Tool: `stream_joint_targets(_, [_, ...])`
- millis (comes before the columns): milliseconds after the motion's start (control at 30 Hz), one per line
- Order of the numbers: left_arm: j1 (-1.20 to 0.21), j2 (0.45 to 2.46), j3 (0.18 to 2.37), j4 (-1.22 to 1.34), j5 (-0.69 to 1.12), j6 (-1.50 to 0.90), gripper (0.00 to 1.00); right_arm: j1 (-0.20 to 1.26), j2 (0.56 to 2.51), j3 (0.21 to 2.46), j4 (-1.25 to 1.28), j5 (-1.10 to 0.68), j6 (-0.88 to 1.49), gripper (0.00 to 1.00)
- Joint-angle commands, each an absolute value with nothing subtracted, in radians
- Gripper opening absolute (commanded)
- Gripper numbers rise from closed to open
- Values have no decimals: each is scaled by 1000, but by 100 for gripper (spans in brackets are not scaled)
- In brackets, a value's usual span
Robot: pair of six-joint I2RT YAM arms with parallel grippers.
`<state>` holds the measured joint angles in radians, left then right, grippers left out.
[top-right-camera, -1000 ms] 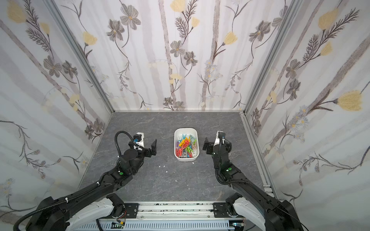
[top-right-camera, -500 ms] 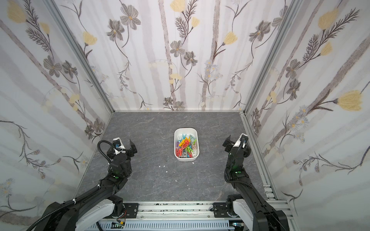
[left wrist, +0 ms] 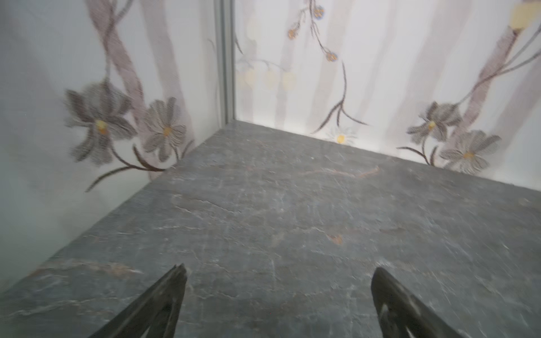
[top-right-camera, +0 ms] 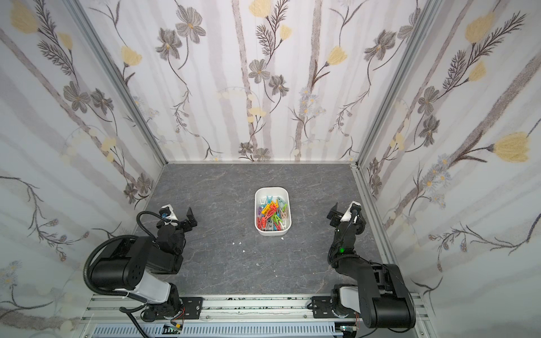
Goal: Put the clothespins into the storage box
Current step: Reset both arms
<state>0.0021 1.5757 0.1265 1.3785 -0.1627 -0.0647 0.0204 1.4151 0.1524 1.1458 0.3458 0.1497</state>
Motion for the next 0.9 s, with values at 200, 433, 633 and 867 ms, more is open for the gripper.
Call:
stream_joint_targets(200, [-9, 1587, 213, 1396, -161, -98, 100, 28, 1497, 145, 1403, 273, 91, 100])
stream_joint_targets(433, [-15, 1583, 214, 1386, -166, -94, 100, 29, 1501, 141, 1412, 276, 92, 100])
stream_joint_targets(633, [-21, 1586, 220, 1377, -168, -85, 100, 29, 1500, 141, 1414, 275, 92, 100])
stream_joint_targets(867, [-69, 1589, 225, 1375, -242, -47, 100, 29, 1500, 140, 1414, 275, 90, 100])
